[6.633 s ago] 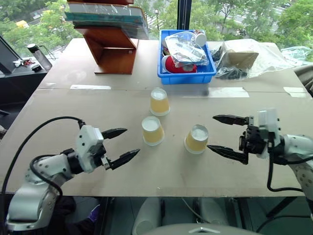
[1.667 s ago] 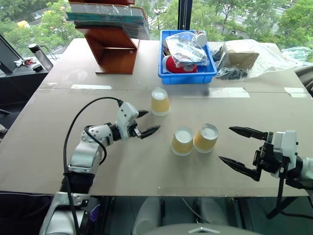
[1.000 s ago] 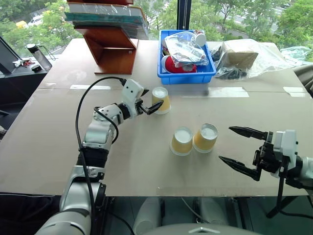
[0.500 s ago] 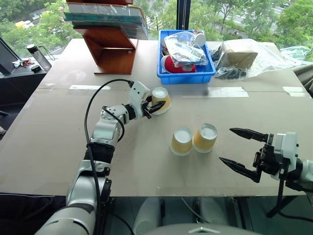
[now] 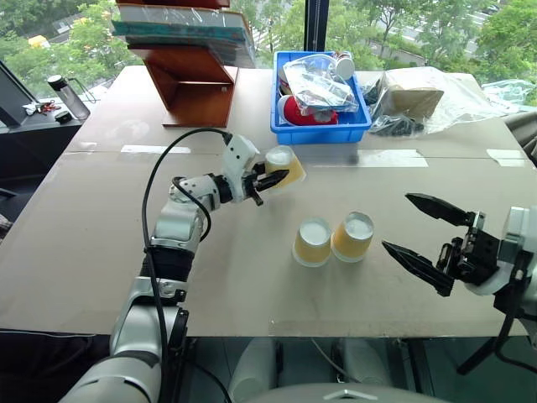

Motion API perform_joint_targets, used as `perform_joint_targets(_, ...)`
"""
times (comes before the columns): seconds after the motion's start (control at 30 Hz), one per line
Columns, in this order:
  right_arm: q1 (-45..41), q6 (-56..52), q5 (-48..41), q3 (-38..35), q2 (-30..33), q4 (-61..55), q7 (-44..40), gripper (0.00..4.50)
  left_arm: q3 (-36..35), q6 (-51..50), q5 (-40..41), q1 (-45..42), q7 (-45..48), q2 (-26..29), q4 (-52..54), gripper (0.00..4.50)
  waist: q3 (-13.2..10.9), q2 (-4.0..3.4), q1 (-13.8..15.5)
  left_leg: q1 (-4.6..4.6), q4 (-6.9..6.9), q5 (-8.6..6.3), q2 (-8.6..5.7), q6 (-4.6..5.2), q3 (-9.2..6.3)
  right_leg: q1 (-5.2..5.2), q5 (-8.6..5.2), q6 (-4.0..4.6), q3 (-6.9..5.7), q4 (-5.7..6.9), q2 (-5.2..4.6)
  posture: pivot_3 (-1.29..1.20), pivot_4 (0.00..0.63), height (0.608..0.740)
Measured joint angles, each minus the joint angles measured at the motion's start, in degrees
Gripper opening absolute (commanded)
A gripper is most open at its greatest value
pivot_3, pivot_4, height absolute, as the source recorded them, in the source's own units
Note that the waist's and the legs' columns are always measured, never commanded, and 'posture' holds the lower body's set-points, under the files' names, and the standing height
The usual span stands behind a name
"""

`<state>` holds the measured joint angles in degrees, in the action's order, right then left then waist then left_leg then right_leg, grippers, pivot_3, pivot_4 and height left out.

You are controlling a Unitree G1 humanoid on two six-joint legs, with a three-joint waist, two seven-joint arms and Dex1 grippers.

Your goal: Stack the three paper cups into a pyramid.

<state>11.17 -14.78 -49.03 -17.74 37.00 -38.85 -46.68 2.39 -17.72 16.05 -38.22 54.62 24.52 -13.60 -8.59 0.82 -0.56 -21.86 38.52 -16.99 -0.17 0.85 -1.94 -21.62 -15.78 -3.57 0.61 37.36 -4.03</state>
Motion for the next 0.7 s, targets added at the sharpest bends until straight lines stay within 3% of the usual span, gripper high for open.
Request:
perform_joint_targets(0.27,3.6,0.1,-0.6,-3.7,-0.2,-0.4,0.2,4.5,4.0,-17.3,9.2,-11.1,9.2,0.9,10.2,1.5,0.0,0.03,-0.1,-0.02,0.04,-0.01,-0.06,0.01,-0.02,0.01,-0.04,-0.06,0.03,0.04,-0.01,0.0,0.15,0.74)
perform_joint_targets(0.47,8.3,0.4,0.0,-6.3,-0.4,-0.7,-0.2,4.5,9.6,-25.3,11.4,-11.7,12.0,1.2,14.5,1.5,0.0,0.01,-0.2,0.01,0.03,0.0,-0.04,0.02,-0.01,0.0,-0.05,-0.07,0.1,0.06,0.02,0.0,0.15,0.74)
perform_joint_targets(0.7,12.6,0.7,1.4,-10.7,0.1,-1.1,-0.5,4.5,14.1,-27.7,11.7,-11.1,16.3,4.0,18.2,1.5,0.0,0.02,-0.2,0.02,0.03,-0.01,-0.04,0.02,0.01,0.01,-0.05,-0.07,0.13,0.05,0.02,0.0,0.15,0.74)
